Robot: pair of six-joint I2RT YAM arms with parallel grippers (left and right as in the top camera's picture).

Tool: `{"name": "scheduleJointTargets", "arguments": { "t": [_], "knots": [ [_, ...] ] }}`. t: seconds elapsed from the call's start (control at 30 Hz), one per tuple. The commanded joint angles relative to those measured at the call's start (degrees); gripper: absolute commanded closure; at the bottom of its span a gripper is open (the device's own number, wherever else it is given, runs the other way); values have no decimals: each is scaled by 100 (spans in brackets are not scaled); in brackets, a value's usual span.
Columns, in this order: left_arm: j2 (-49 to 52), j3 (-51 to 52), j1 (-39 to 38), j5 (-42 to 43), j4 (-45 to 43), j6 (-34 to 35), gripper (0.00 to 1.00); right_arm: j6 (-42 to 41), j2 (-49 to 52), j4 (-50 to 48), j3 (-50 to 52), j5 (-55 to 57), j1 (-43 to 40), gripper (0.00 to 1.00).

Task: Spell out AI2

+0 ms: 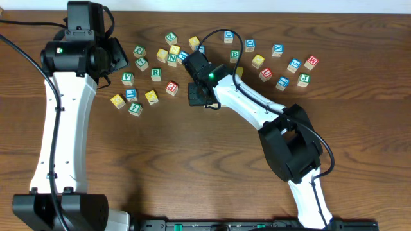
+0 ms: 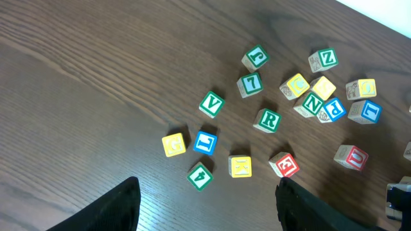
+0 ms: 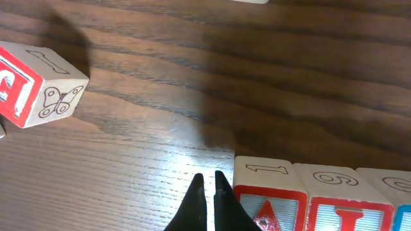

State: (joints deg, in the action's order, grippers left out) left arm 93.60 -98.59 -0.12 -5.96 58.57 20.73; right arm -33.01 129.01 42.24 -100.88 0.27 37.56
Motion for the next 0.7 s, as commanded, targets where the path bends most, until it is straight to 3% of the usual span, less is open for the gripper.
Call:
{"name": "scheduleJointTargets", "arguments": {
  "t": [0.0, 0.67],
  "knots": [
    [26, 55, 4, -7, 31, -55, 33, -129, 76, 20, -42, 111, -72, 99],
    [26, 55, 4, -7, 33, -55, 33, -214, 76, 79, -42, 107, -142, 99]
  ]
}}
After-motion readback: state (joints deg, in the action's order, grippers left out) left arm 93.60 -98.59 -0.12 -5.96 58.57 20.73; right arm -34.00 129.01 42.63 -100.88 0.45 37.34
